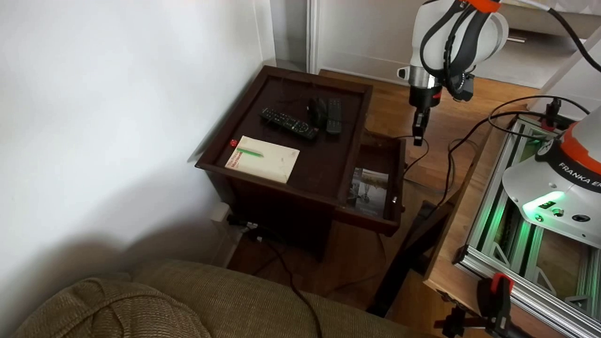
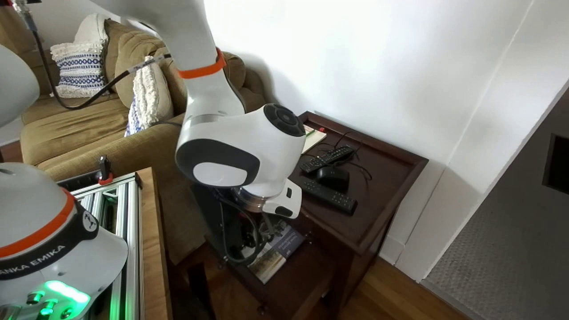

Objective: Remove the alarm from the drawer and put it on the cabinet

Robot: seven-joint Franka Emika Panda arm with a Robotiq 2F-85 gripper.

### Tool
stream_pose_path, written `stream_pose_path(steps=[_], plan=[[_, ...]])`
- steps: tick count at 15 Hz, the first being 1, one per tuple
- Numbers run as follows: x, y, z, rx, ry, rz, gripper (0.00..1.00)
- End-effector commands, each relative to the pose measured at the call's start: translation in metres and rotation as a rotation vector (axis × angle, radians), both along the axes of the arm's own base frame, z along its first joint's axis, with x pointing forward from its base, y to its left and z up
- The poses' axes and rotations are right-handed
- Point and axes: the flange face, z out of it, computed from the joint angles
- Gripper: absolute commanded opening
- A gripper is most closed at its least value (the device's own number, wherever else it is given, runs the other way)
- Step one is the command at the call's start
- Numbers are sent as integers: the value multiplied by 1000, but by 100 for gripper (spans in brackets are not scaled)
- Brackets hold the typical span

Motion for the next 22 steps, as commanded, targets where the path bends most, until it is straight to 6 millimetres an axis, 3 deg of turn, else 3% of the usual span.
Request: stream_pose_path(steps=[1, 4, 10, 22], plan=[[8, 17, 35, 176, 39, -23, 1], [25, 40, 63, 321, 55, -69, 1], [63, 61, 109, 478, 49, -224, 1], [114, 77, 123, 714, -242, -549, 1]])
